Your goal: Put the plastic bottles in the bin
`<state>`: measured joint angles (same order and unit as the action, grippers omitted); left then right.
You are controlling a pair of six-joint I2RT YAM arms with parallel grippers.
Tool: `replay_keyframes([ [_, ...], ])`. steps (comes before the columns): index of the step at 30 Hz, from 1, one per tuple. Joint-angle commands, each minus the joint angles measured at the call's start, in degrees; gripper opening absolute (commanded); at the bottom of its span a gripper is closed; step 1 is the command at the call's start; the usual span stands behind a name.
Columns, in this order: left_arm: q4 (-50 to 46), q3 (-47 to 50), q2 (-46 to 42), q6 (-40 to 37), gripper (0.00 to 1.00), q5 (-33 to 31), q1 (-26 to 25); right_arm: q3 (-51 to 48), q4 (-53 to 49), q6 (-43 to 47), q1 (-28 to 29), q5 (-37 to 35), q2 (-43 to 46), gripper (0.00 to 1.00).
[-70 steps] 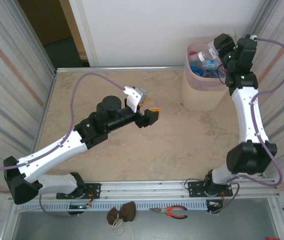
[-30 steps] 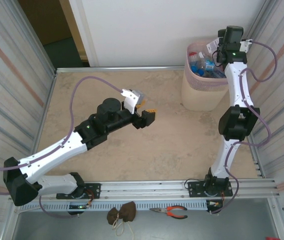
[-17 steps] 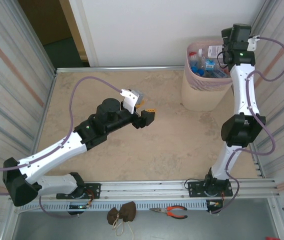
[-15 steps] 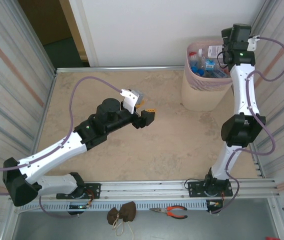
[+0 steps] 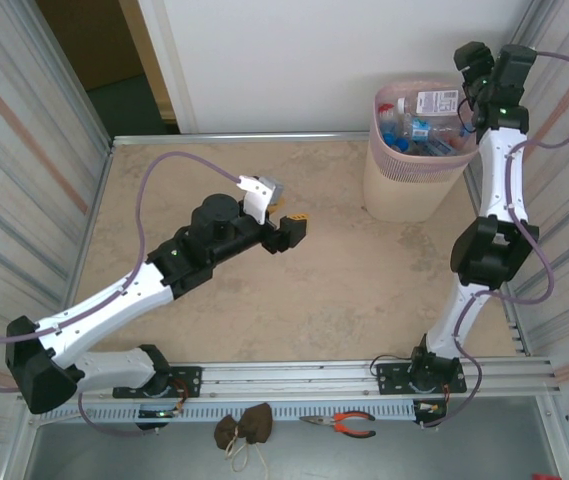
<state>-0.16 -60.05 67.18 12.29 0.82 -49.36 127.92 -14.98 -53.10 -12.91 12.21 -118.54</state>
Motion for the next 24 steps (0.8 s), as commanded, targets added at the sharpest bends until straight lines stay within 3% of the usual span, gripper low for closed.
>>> replay_keyframes([
  [1,0.3,-0.8,0.2,0.5,0.75,0.5,0.4,5.0,3.5,1.9,0.2,8.0,-3.8,0.79],
  [11,0.2,-0.3,0.6,1.1,0.75,0.9,1.2,-1.1,1.6,4.1,-0.8,7.6,-5.9,0.78],
  [18,0.1,0.1,0.5,1.2,0.75,0.9,1.2,0.5,-2.5,10.1,-0.7,2.2,-2.5,0.79],
  [24,0.0,0.4,0.0,1.3,0.75,0.7,1.3,1.1,-4.2,14.9,0.5,1.7,1.8,0.81],
])
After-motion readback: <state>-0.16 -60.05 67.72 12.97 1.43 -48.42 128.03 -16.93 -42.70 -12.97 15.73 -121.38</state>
